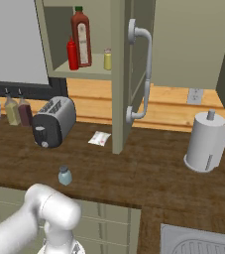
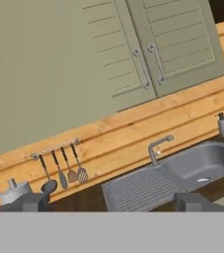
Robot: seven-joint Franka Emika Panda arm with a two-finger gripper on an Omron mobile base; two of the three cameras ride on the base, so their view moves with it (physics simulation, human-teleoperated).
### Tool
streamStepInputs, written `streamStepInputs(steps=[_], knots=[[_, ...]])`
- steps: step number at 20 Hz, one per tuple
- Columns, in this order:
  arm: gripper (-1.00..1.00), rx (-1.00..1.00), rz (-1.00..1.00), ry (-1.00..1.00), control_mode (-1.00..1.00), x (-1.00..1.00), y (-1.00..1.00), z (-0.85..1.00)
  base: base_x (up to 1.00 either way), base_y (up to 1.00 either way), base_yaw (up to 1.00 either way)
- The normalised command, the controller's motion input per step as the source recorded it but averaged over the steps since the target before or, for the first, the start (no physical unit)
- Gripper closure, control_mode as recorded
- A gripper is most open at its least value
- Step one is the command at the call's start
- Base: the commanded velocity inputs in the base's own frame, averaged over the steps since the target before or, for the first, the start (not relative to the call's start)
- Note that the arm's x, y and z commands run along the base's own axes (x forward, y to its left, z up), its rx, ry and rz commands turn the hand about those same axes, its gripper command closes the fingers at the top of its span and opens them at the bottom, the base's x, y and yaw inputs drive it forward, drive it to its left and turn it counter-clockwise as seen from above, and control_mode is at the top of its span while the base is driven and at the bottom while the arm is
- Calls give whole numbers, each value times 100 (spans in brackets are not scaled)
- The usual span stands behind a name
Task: Put the shaker and condiment bottle from the counter next to their counterparts in the cabinet.
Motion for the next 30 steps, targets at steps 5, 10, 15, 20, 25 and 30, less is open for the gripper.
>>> streamStepInputs(steps=[5, 10, 15, 20, 25, 30], knots=[[-100, 29, 5, 3, -100, 14, -64, -57, 0, 0, 0], [-100, 32, 27, -10, -100, -28, -43, -70, 0, 0, 0], [-100, 4, 29, -1, -100, -8, 8, -70, 0, 0, 0], [-100, 0, 34, -1, -100, 45, 19, -70, 0, 0, 0], [-100, 0, 13, 0, -100, 24, 9, -18, 0, 0, 0], [-100, 2, 0, 2, -100, 8, 0, -49, 0, 0, 0]])
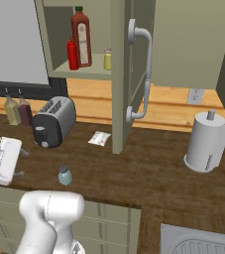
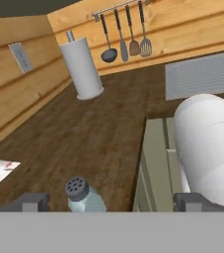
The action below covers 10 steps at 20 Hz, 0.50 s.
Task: Put the shaker and condiment bottle from the counter next to their counterparts in the cabinet.
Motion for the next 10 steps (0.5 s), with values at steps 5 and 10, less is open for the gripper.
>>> streamStepInputs(steps=[5, 10], knots=[[-100, 0, -5, 13, -100, 33, 17, -40, 0, 0, 0], [-100, 0, -1, 7, -100, 22, 1, 0, 0, 0, 0]])
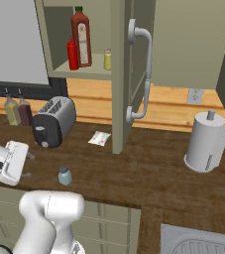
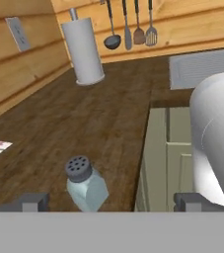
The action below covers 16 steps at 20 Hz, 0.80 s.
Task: Put the shaker and condiment bottle from the counter next to their counterparts in the cabinet.
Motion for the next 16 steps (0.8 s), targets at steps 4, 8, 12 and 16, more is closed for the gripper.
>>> streamStepInputs(steps=[4, 8, 12, 16], knots=[[-100, 0, 0, 8, -100, 8, -3, -7, 0, 0, 0], [-100, 0, 0, 7, -100, 11, -11, -44, 0, 0, 0], [-100, 0, 0, 5, -100, 20, -9, -23, 0, 0, 0], [-100, 0, 0, 0, -100, 14, 0, -5, 0, 0, 0]])
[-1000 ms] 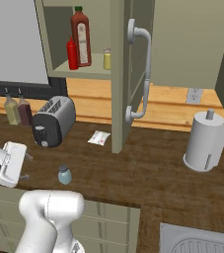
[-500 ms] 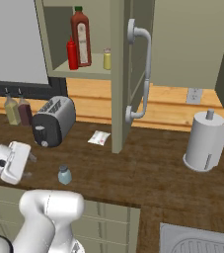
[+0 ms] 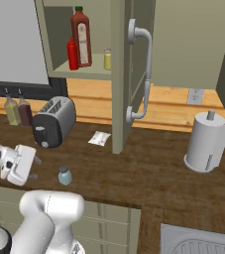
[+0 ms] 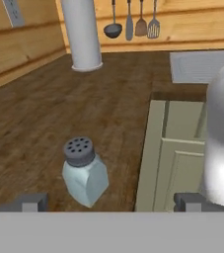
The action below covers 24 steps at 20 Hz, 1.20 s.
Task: Put the shaker and condiment bottle from the counter next to their counterparts in the cabinet.
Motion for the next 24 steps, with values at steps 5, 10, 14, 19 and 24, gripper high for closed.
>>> streamStepInputs(steps=[5, 10, 14, 19, 24], knots=[[-100, 2, 3, 0, -100, 55, 0, -28, 0, 0, 0], [-100, 0, 0, 0, -100, 35, -12, -24, 0, 0, 0], [-100, 0, 0, 3, -100, 16, -6, -22, 0, 0, 0], [-100, 0, 0, 7, -100, 2, -8, -10, 0, 0, 0], [-100, 0, 0, 0, -100, 0, -14, 0, 0, 0, 0]])
